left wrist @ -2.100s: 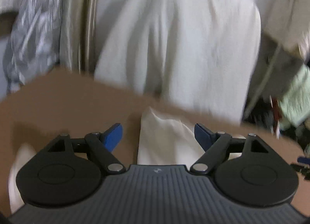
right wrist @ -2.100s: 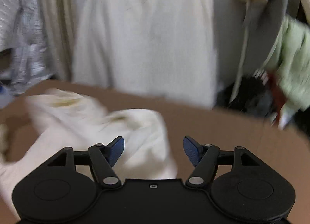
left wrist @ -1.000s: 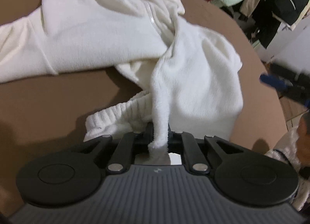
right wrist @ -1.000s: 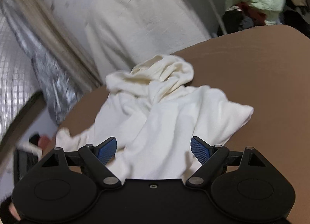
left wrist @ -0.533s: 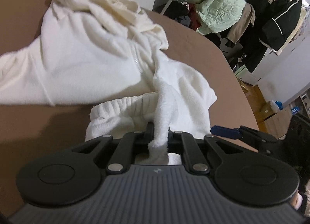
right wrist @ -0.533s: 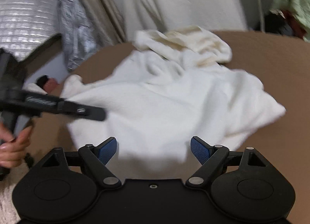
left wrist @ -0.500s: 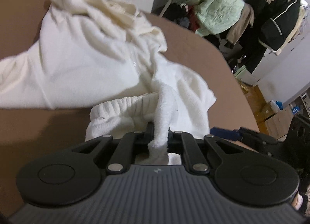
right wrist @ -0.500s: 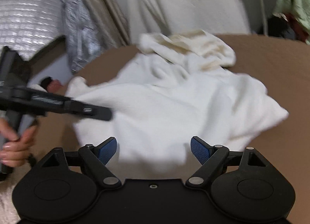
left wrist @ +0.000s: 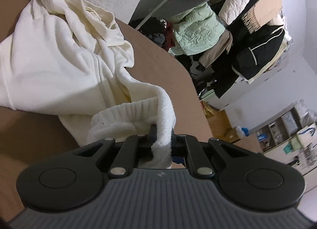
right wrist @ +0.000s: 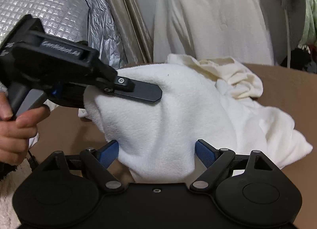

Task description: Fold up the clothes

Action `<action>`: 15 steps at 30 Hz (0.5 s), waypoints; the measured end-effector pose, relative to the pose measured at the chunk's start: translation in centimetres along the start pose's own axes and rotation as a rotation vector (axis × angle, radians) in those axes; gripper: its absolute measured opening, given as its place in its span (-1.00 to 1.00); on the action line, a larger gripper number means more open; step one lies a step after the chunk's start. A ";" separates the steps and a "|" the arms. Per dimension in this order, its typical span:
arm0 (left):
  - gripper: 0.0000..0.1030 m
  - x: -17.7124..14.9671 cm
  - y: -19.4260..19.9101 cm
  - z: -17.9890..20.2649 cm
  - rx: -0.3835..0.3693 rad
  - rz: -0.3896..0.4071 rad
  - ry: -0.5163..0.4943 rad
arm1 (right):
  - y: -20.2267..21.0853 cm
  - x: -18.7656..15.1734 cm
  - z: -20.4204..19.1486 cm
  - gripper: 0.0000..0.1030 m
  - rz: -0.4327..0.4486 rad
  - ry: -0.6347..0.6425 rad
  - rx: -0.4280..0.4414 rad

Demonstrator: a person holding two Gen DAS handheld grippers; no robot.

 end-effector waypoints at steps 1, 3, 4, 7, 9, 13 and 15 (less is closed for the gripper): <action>-0.85 0.0 0.0 0.0 -0.008 0.001 0.010 | 0.3 0.1 -0.2 0.72 0.009 0.003 -0.002; -0.85 0.1 0.0 0.0 -0.020 0.005 0.027 | 0.6 0.2 -0.5 0.74 0.027 -0.001 0.000; -0.85 0.1 -0.1 0.0 -0.026 0.006 0.036 | 0.7 0.2 -0.8 0.74 0.035 0.004 0.002; -0.85 -0.4 -0.4 0.1 -0.057 -0.005 0.074 | 0.4 0.0 -1.3 0.73 0.059 0.036 -0.027; -0.85 -0.5 -0.5 0.3 -0.063 -0.009 0.082 | 0.2 0.1 -1.2 0.22 0.079 0.045 -0.055; -0.85 0.0 -1.2 1.2 -0.064 -0.017 0.056 | 0.8 0.7 -0.2 -0.22 0.111 0.034 -0.106; -0.85 0.4 -2.0 2.5 -0.076 -0.025 0.024 | 1.3 1.3 0.3 -0.33 0.147 0.048 -0.140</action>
Point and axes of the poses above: each gripper's, at about its wrist camera, not at the fingertips, and y roughly against the way its jaws point, z to its right, x to its top, the point moved 7 cm from there along -y, roughly the way its jaws point, and after that the axes turned 8 degrees about z, right-handed, at the moved point
